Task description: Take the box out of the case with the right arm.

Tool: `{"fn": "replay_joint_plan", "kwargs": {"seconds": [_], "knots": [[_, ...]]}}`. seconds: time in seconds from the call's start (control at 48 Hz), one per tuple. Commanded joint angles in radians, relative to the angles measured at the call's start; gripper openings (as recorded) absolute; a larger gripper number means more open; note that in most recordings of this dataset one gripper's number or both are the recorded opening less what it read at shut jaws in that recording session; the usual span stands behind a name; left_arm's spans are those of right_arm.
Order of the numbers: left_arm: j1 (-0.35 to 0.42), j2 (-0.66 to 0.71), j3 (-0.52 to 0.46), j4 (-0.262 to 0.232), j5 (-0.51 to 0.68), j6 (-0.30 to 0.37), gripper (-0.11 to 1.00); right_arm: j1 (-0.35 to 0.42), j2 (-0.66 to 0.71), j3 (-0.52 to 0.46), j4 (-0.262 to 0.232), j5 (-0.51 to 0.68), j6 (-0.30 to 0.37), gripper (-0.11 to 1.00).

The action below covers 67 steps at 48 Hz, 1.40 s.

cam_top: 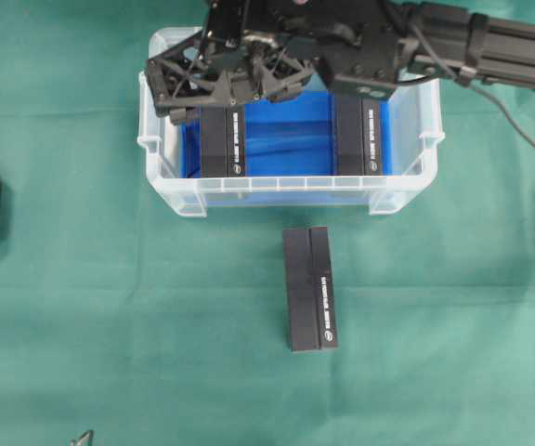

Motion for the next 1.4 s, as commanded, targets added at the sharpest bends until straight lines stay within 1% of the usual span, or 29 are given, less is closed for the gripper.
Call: {"fn": "replay_joint_plan", "kwargs": {"seconds": [0.0, 0.292, 0.584, 0.709, 0.959, 1.376], "knots": [[0.0, 0.005, -0.014, 0.002, -0.003, -0.002, 0.0, 0.003, -0.015, -0.014, -0.002, -0.006, -0.005, 0.93], [0.0, 0.005, -0.014, 0.003, -0.003, -0.005, 0.0, 0.002, 0.008, 0.031, -0.011, -0.029, 0.0, 0.94], [0.002, 0.009, -0.014, 0.002, -0.008, -0.006, 0.0, -0.006, 0.015, 0.124, -0.009, -0.146, 0.021, 0.95], [0.0, 0.011, -0.014, 0.003, -0.009, -0.006, 0.0, -0.008, 0.034, 0.153, 0.0, -0.19, 0.029, 0.95], [0.002, 0.012, -0.014, 0.002, -0.009, -0.006, 0.0, -0.006, 0.084, 0.169, 0.026, -0.221, 0.031, 0.95], [0.0, 0.012, -0.012, 0.002, -0.009, -0.008, 0.0, -0.008, 0.095, 0.169, 0.026, -0.236, 0.066, 0.95]]}}
